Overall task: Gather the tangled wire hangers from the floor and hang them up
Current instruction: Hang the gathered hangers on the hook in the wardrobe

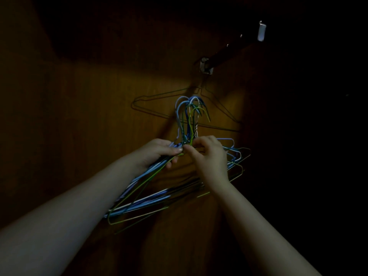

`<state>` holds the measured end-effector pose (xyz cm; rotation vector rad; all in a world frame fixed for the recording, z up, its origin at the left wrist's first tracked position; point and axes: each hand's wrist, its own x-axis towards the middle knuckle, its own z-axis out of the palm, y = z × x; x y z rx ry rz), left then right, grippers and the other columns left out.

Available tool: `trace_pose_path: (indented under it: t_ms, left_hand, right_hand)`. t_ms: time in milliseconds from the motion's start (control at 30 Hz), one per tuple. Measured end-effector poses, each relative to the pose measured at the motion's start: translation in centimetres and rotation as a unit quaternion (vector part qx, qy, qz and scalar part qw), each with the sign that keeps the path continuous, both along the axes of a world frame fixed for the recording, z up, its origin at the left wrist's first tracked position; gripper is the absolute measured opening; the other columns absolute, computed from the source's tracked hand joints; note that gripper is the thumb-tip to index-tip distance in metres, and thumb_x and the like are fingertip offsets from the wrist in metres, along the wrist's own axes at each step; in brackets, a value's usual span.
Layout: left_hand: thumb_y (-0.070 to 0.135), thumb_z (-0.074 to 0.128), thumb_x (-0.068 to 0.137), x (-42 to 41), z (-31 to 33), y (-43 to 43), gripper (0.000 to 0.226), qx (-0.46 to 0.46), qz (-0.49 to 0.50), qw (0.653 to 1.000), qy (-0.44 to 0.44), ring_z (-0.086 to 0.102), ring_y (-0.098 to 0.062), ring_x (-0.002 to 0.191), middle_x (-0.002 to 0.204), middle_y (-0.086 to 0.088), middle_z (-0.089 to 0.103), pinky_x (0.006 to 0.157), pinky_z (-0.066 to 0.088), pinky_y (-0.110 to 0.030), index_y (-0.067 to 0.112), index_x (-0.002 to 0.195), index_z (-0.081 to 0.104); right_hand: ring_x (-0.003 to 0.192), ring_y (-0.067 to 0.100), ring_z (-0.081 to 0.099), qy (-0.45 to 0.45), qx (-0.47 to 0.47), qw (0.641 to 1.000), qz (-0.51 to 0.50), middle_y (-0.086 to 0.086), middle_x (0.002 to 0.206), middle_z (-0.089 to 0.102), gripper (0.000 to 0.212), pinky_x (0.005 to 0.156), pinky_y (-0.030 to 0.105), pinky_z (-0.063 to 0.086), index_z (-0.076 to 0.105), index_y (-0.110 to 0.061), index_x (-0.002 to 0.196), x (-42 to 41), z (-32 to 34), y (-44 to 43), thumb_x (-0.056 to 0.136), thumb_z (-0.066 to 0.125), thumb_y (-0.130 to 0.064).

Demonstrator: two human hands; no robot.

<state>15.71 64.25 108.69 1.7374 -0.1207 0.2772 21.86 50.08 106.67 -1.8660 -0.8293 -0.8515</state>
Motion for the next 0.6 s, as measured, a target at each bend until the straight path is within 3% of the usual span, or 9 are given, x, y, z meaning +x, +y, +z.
trace_pose_path:
  t_ms: [133,267,367,500,600]
  left_hand:
    - [0.007,0.055,0.090,-0.1,-0.3,-0.2,0.015,0.041,0.024,0.999,0.000,0.054,-0.004,0.039,0.047,0.004,0.060,0.040,0.041,-0.013,0.009,0.075,0.056]
    - [0.006,0.056,0.089,-0.3,-0.7,0.3,0.012,0.078,0.016,0.997,0.012,0.058,-0.004,0.045,0.051,0.003,0.063,0.044,0.044,-0.014,0.008,0.077,0.057]
    - [0.006,0.063,0.085,-0.6,-0.8,1.3,0.009,0.096,0.023,0.995,0.019,0.053,-0.003,0.040,0.051,0.003,0.063,0.042,0.040,-0.013,0.006,0.077,0.058]
    - [0.004,0.064,0.084,-1.2,-1.1,2.5,0.008,0.105,0.024,0.993,0.040,0.047,-0.003,0.036,0.050,0.001,0.061,0.039,0.037,-0.013,0.004,0.078,0.059]
    - [0.028,0.084,0.061,-1.9,-1.3,3.1,0.035,0.112,-0.001,0.992,0.057,0.048,-0.004,0.037,0.055,-0.002,0.060,0.039,0.038,-0.013,0.005,0.076,0.062]
  right_hand:
    - [0.072,0.007,0.048,0.003,0.004,1.000,0.014,-0.009,0.078,0.048,0.016,0.061,0.018,0.035,0.058,-0.021,0.078,-0.7,-0.4,-1.0,0.083,0.070,-0.030]
    - [0.073,0.011,0.050,0.006,0.021,0.999,-0.028,-0.005,0.082,0.051,0.015,0.062,0.022,0.033,0.062,-0.014,0.082,-0.6,-0.6,-2.4,0.085,0.068,-0.027]
    - [0.077,0.013,0.051,-0.001,0.029,0.997,-0.065,-0.002,0.086,0.051,0.014,0.065,0.021,0.032,0.063,-0.009,0.087,0.2,-0.3,-4.3,0.086,0.066,-0.024]
    - [0.088,0.020,0.055,0.001,-0.003,0.993,-0.116,0.009,0.099,0.058,0.018,0.074,0.027,0.041,0.064,-0.005,0.100,1.7,0.5,-7.1,0.090,0.061,-0.019]
    - [0.096,0.026,0.057,0.011,-0.009,0.991,-0.134,0.013,0.105,0.060,0.019,0.080,0.031,0.044,0.064,-0.005,0.106,2.9,1.5,-8.8,0.091,0.059,-0.015]
